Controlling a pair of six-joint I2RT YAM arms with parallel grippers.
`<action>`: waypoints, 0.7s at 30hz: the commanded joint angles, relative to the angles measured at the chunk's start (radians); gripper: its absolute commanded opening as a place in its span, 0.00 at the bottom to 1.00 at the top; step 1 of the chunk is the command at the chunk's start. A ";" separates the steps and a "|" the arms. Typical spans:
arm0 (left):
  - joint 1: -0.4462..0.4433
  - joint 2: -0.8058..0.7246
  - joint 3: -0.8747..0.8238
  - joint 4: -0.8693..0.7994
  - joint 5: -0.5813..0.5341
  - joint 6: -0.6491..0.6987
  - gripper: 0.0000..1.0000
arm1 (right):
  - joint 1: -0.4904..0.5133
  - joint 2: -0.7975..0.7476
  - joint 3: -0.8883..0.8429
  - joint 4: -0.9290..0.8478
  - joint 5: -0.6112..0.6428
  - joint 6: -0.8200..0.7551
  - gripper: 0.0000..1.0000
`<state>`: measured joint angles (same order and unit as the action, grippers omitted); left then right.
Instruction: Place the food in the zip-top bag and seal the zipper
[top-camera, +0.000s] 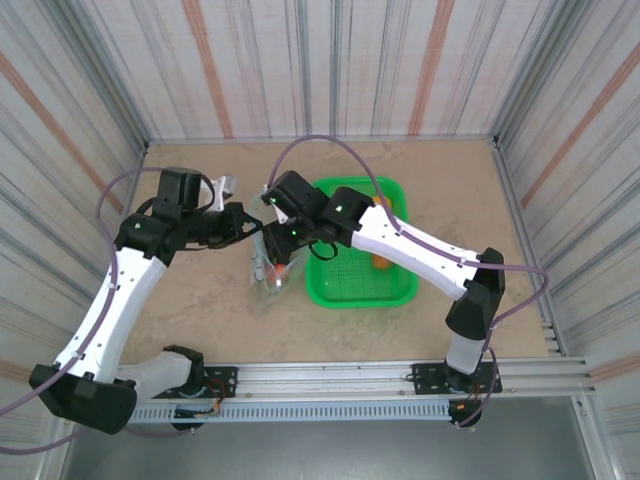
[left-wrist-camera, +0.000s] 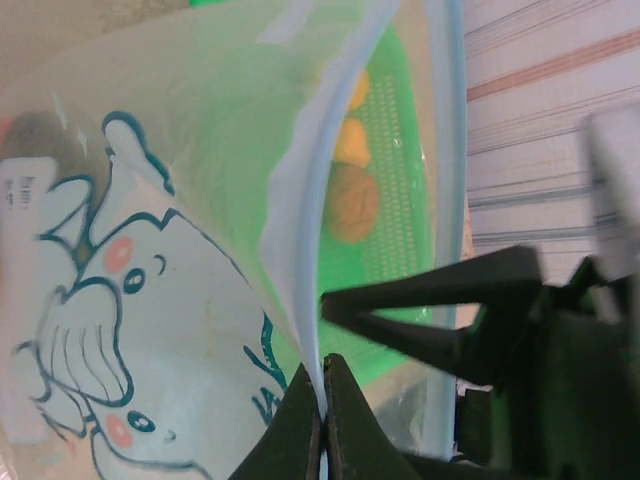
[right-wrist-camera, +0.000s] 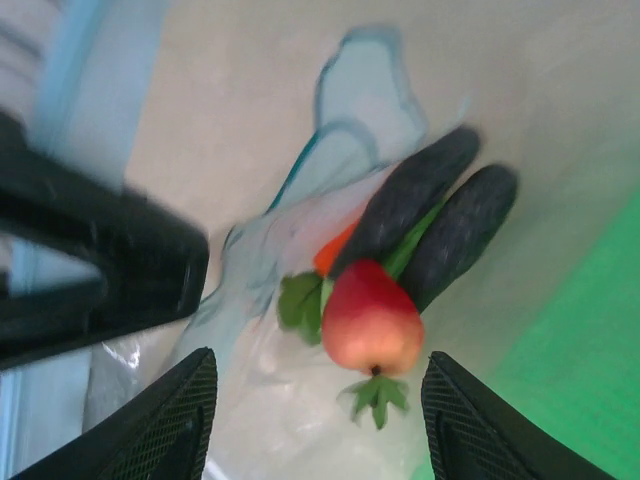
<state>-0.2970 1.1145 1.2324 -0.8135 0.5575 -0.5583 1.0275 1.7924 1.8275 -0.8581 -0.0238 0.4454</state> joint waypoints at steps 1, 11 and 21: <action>-0.007 -0.015 -0.002 0.035 0.013 -0.013 0.00 | -0.001 -0.016 -0.066 0.028 -0.123 0.047 0.59; -0.007 -0.027 -0.034 0.053 0.015 -0.016 0.00 | 0.000 -0.053 -0.123 0.050 -0.111 0.060 0.61; -0.006 -0.036 -0.030 0.032 0.006 -0.014 0.00 | -0.004 -0.153 -0.026 0.023 -0.038 0.014 0.66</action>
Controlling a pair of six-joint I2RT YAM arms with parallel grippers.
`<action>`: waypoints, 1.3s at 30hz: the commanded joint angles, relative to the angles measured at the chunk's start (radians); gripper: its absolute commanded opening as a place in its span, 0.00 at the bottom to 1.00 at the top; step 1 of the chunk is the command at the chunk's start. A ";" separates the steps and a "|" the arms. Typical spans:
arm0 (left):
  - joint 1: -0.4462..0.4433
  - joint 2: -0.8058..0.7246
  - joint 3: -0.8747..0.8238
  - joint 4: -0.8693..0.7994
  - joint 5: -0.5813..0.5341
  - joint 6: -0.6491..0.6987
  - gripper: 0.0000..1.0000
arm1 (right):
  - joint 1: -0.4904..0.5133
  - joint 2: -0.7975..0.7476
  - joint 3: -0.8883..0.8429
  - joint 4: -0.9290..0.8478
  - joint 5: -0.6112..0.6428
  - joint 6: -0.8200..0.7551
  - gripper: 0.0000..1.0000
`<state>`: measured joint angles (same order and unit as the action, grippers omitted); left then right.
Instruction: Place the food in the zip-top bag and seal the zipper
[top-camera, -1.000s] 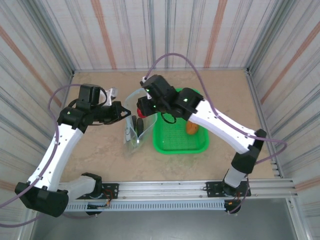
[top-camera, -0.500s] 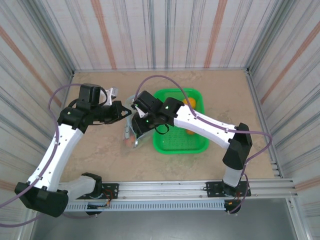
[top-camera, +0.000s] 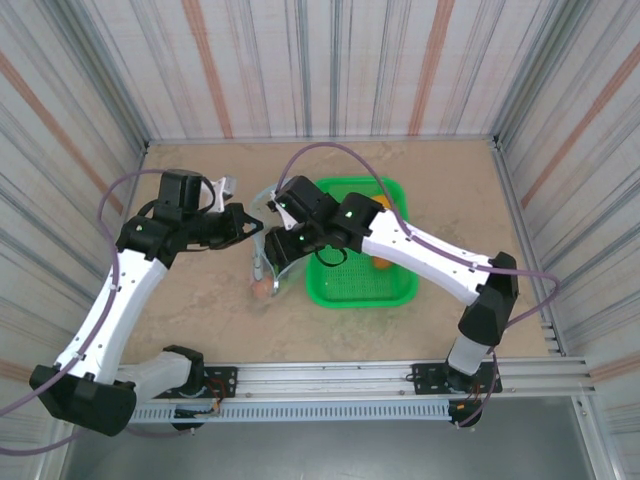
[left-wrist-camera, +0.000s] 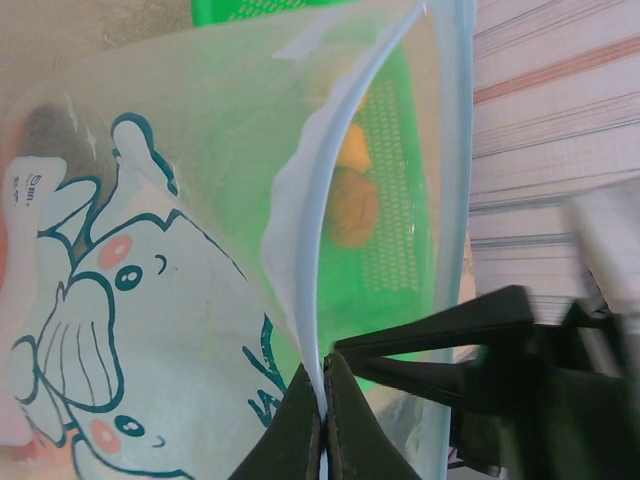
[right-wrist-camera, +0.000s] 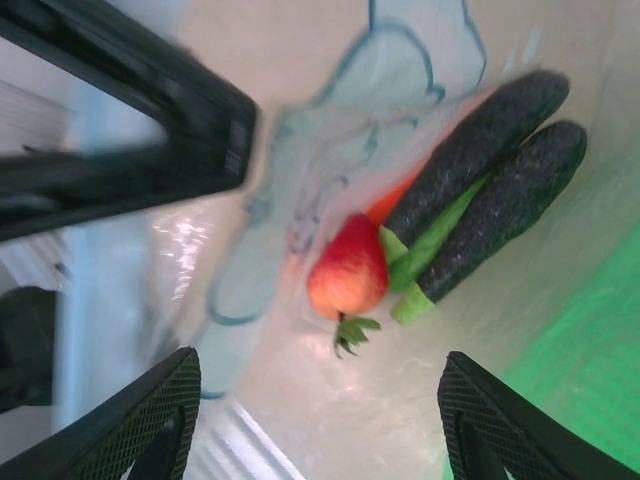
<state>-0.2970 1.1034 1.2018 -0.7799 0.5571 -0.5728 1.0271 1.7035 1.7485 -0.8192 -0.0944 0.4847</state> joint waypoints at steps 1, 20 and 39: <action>-0.006 -0.025 -0.001 -0.003 0.007 -0.002 0.00 | -0.004 -0.071 0.063 -0.019 0.040 -0.028 0.66; 0.015 -0.008 -0.031 -0.001 0.030 -0.101 0.00 | -0.201 -0.353 -0.205 -0.045 0.324 0.000 0.65; 0.034 0.017 -0.022 0.007 0.042 -0.110 0.00 | -0.343 -0.151 -0.540 -0.105 0.390 0.281 0.66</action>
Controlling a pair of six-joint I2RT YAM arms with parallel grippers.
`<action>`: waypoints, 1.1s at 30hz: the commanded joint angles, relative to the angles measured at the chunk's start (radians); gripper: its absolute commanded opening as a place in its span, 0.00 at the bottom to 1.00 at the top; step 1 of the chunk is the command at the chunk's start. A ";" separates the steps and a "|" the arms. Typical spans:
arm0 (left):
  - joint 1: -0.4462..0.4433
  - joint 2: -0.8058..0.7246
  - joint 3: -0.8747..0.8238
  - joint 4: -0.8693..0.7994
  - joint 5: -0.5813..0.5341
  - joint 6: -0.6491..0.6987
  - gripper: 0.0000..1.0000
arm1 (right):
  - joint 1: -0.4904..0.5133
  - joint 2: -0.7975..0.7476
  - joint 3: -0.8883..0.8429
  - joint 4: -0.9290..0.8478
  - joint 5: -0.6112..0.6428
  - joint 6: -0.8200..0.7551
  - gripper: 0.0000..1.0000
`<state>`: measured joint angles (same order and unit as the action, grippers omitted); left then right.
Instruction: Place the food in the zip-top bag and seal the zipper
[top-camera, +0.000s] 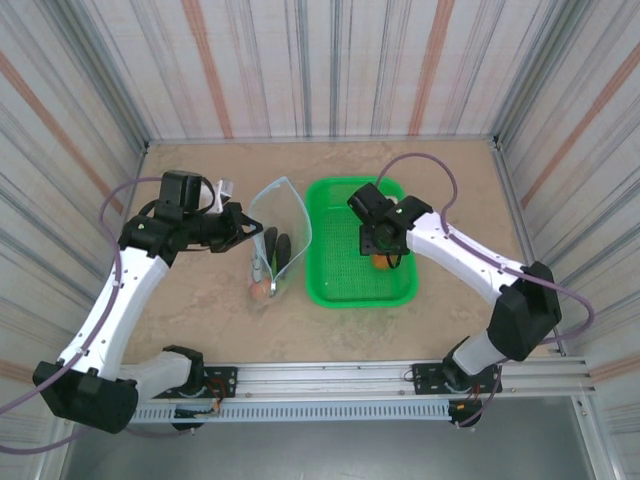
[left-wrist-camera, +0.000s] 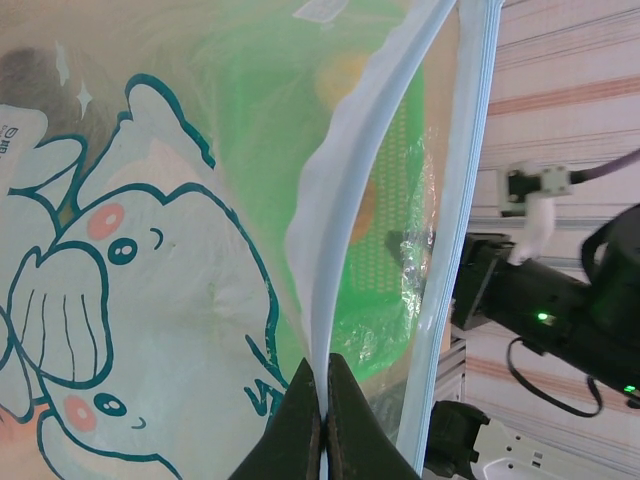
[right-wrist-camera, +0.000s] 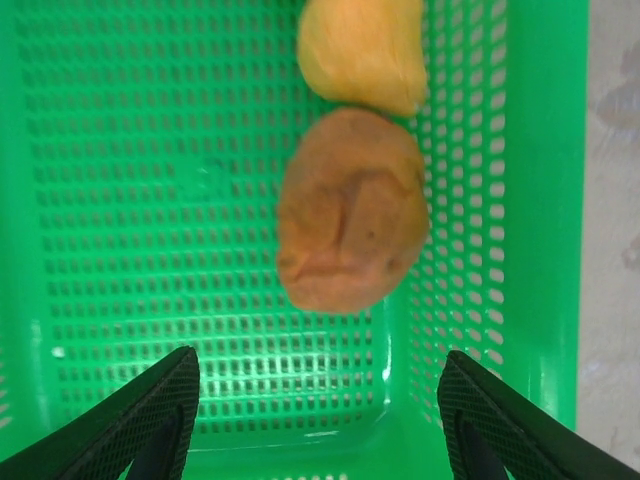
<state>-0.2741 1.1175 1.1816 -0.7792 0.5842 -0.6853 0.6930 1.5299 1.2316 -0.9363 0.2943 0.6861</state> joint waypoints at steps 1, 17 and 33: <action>0.011 0.005 -0.003 0.009 0.018 0.006 0.00 | -0.013 0.037 -0.027 0.018 -0.001 0.084 0.66; 0.010 -0.003 0.004 0.005 0.024 0.036 0.00 | -0.056 0.316 0.066 0.066 0.060 0.055 0.69; -0.006 -0.002 0.003 0.010 0.040 0.039 0.00 | -0.027 0.154 0.012 0.086 0.065 0.034 0.54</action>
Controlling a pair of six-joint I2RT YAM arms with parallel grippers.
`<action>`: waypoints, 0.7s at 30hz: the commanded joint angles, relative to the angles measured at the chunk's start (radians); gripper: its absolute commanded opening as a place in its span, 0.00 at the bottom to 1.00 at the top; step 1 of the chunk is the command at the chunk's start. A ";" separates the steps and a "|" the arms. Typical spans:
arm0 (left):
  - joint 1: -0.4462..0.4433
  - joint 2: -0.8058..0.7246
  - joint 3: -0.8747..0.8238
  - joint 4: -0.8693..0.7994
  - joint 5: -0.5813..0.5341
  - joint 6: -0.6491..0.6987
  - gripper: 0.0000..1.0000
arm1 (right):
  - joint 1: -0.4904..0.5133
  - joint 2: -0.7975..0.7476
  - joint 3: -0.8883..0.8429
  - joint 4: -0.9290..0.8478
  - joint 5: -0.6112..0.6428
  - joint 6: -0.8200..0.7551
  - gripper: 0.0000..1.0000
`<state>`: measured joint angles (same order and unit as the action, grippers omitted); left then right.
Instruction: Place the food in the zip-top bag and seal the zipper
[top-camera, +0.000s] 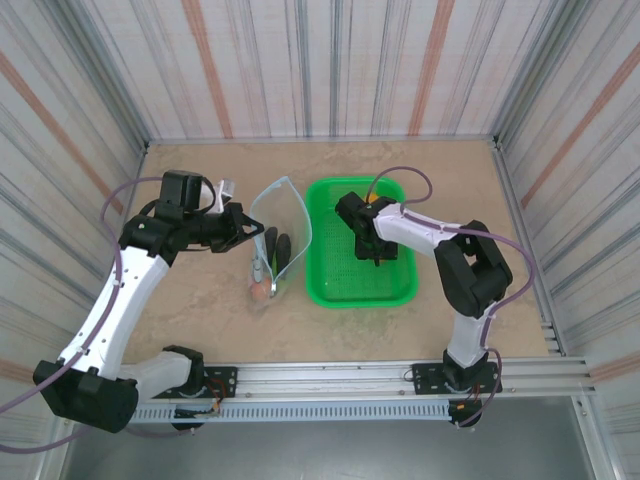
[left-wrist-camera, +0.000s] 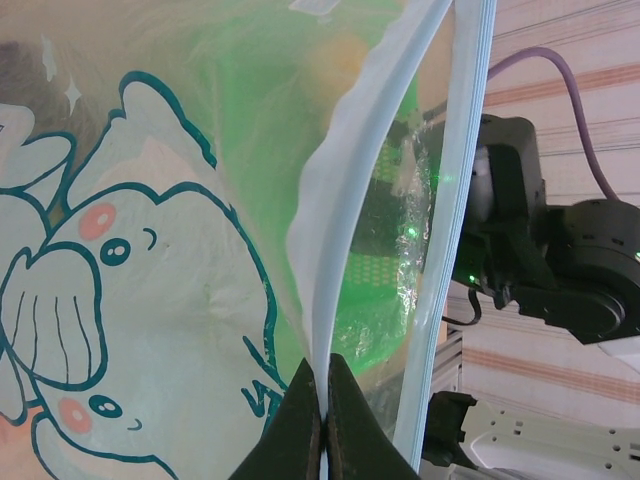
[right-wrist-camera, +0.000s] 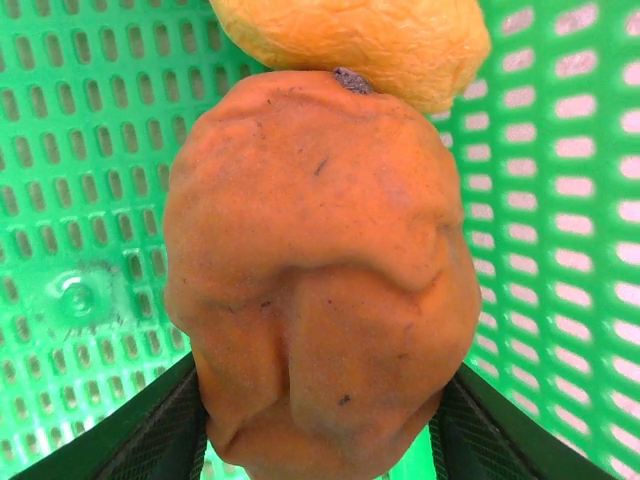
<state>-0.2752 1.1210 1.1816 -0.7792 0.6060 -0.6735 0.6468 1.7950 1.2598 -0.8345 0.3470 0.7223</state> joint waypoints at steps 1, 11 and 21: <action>-0.005 -0.004 0.004 0.009 0.021 0.026 0.00 | 0.027 -0.146 -0.024 -0.020 0.012 -0.004 0.54; -0.010 0.009 0.016 -0.005 0.012 0.020 0.00 | 0.138 -0.494 -0.010 0.048 -0.086 -0.204 0.54; -0.019 0.014 0.022 -0.005 0.014 0.012 0.00 | 0.216 -0.534 0.209 0.176 -0.285 -0.319 0.51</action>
<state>-0.2886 1.1259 1.1816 -0.7799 0.6064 -0.6739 0.8211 1.2545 1.3907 -0.7212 0.1432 0.4702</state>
